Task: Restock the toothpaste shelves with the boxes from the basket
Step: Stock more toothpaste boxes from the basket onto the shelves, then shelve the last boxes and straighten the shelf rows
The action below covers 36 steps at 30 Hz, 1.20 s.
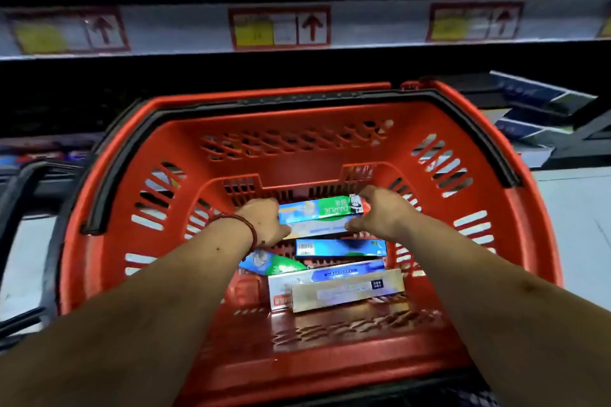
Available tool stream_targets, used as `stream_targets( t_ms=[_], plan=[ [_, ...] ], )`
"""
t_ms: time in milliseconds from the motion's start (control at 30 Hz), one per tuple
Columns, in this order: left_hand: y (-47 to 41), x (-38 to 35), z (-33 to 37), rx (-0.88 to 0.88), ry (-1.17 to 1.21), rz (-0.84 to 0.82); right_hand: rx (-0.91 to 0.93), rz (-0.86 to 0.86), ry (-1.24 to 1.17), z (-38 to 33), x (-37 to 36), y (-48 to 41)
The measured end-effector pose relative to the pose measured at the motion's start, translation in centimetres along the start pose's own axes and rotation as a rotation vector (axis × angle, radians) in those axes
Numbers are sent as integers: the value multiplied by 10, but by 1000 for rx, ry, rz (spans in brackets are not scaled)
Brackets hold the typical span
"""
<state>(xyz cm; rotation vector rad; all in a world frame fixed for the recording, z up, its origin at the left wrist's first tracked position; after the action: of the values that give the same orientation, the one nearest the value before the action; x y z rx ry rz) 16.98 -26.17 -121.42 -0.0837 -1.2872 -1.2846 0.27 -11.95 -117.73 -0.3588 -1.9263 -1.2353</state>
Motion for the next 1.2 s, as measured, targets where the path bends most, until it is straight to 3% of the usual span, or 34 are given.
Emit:
stream_targets(
  t_ms=[200,367,567,767,1033,1200],
  plan=[
    [-31,-33,-37,164,242,-29,-156,-23,-74,10,-24,-51],
    [-52,-60,-47,159,556,-7,-286,-51,-283,16,-47,-76],
    [-35,-41,-57,238,732,160,-350,-50,-560,11,-37,-60],
    [7,20,-40,232,766,250,-305,-49,-810,-10,8,-5],
    [107,164,2,97,704,431,-111,194,-755,-72,118,105],
    [169,212,7,-39,874,546,59,146,-903,-96,157,145]
  ],
)
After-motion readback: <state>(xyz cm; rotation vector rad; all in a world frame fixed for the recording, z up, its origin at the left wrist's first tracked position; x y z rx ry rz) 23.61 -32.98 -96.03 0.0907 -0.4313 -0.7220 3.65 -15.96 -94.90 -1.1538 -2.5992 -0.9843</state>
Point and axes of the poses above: each hand's wrist, its own y-axis away from the middle knuckle, its own x-axis out of the back of the hand, z = x × y, the point moved 8 cm from there along -y, towards the middle knuckle, and after that the axes turned 10 degrees about -x, right-handed, at the moved point
